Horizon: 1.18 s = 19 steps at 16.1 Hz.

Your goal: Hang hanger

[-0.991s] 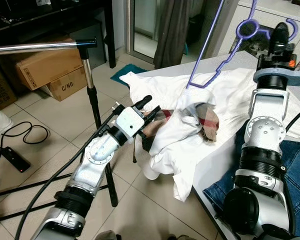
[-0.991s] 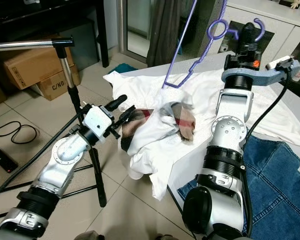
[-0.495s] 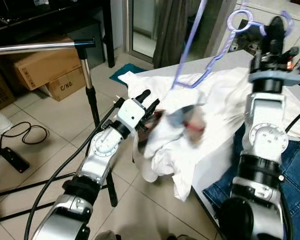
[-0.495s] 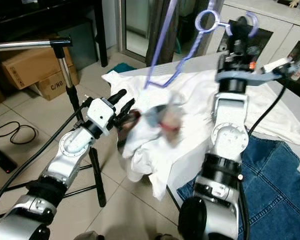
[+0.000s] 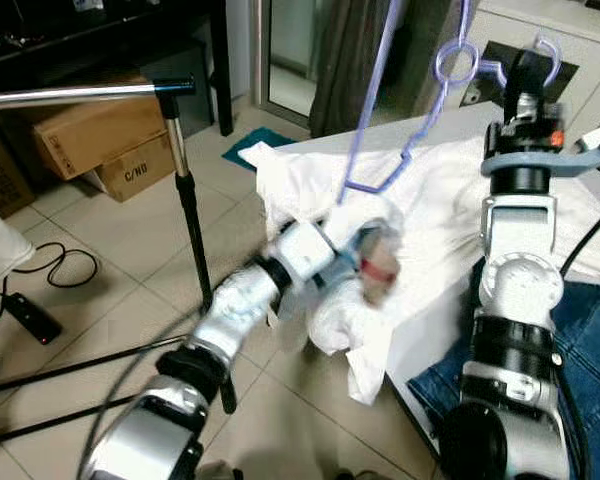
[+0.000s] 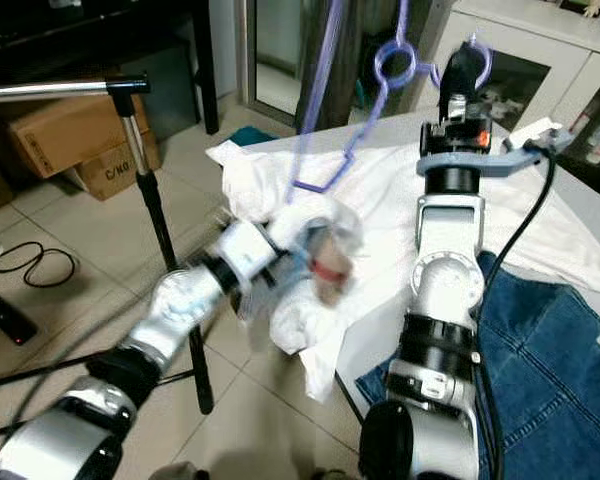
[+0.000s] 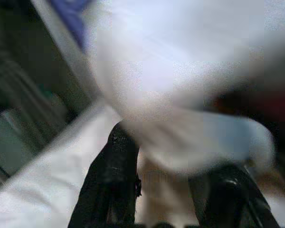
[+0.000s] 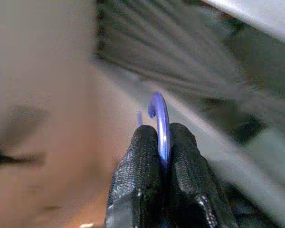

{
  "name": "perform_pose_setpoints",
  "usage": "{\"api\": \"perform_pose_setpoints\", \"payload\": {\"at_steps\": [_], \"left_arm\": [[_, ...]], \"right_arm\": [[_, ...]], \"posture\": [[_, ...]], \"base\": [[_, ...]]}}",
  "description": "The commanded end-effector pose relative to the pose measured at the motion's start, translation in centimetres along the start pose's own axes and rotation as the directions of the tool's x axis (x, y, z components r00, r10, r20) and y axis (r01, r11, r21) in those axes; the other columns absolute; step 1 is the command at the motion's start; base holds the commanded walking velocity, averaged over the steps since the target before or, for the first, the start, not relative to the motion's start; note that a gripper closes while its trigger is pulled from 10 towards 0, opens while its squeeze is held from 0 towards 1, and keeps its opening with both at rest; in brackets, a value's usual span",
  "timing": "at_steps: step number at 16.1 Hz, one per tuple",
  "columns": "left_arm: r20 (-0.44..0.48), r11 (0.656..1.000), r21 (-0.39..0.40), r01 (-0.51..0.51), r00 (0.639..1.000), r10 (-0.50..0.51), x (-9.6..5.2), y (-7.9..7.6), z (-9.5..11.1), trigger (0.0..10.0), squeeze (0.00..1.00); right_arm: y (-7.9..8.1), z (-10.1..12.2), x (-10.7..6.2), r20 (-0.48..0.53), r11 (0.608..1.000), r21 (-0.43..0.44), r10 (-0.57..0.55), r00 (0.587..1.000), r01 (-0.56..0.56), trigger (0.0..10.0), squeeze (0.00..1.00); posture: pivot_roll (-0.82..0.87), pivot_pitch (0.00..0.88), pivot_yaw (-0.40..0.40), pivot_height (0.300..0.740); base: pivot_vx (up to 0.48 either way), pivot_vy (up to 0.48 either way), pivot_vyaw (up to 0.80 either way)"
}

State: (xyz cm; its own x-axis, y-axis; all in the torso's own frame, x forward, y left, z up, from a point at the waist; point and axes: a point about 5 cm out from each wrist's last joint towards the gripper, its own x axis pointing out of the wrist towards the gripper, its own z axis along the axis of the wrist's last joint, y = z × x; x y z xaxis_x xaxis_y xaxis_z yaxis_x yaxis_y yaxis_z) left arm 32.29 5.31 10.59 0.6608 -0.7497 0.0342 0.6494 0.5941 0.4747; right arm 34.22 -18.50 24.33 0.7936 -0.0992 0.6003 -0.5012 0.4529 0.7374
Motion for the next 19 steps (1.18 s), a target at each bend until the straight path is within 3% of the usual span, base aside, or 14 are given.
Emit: {"api": "perform_pose_setpoints", "payload": {"at_steps": [1, 3, 6, 11, 14, 15, 16, 19], "left_arm": [[-0.022, 0.999, 0.034, 0.043, 0.999, -0.042, 0.3, -0.9, -0.3, 10.0, 0.0], [-0.01, 0.998, 0.008, 0.055, 0.998, -0.055, 0.4, -1.5, -0.3, 10.0, 0.0], [-0.04, 0.998, 0.002, 0.058, 0.998, -0.058, 0.2, -1.9, -0.9, 10.0, 0.0], [-0.113, 0.998, -0.012, 0.065, 0.991, -0.066, -0.3, -2.1, -2.2, 10.0, 0.0], [-0.129, 0.997, -0.026, 0.066, 0.989, -0.069, -0.5, -2.4, -2.6, 10.0, 0.0], [-0.132, 0.997, -0.029, 0.067, 0.989, -0.07, -0.6, -2.6, -2.7, 10.0, 0.0], [-0.135, 0.997, -0.04, 0.063, 0.988, -0.068, -0.8, -2.7, -2.9, 10.0, 0.0], [-0.135, 0.997, -0.043, 0.059, 0.989, -0.064, -0.9, -2.9, -2.9, 10.0, 0.0]], "right_arm": [[-0.3, 0.9, 0.6, 0.045, 0.993, -0.102, -0.053, 0.998, 0.058, 0.0, 0.0], [-0.9, 1.7, 0.7, 0.081, 0.978, -0.174, -0.101, 0.992, 0.114, 0.0, 0.0], [-0.8, 1.8, 1.0, 0.095, 0.974, -0.196, -0.096, 0.991, 0.114, 0.0, 0.0], [0.7, 1.8, 1.3, 0.086, 0.993, -0.114, 0.008, 0.996, 0.002, 0.0, 0.0], [-0.8, 3.2, 1.2, 0.159, 0.996, -0.018, -0.081, 0.984, 0.085, 0.0, 0.0], [-1.2, 3.5, 1.0, 0.175, 0.99, -0.062, -0.111, 0.978, 0.124, 0.0, 0.0], [-2.4, 3.3, 0.6, 0.186, 0.934, -0.246, -0.218, 0.958, 0.26, 0.0, 0.0], [-3.9, 3.0, -0.3, 0.203, 0.865, -0.306, -0.349, 0.915, 0.397, 0.0, 0.0]], "posture": [[0.06, 0.006, -0.059, 0.74], [0.07, 0.007, -0.056, 0.74], [0.07, 0.007, -0.051, 0.74], [0.07, 0.009, -0.045, 0.74], [0.07, 0.011, -0.043, 0.74], [0.06, 0.013, -0.045, 0.74], [0.06, 0.013, -0.045, 0.74], [0.06, 0.012, -0.049, 0.74]], "base": [[0.0, 0.0, 0.0], [0.0, 0.0, 0.0], [0.0, 0.0, 0.0], [0.0, 0.0, 0.0], [0.0, 0.0, 0.0], [0.0, 0.0, 0.0], [0.0, 0.0, 0.0], [0.0, 0.0, 0.0]]}}
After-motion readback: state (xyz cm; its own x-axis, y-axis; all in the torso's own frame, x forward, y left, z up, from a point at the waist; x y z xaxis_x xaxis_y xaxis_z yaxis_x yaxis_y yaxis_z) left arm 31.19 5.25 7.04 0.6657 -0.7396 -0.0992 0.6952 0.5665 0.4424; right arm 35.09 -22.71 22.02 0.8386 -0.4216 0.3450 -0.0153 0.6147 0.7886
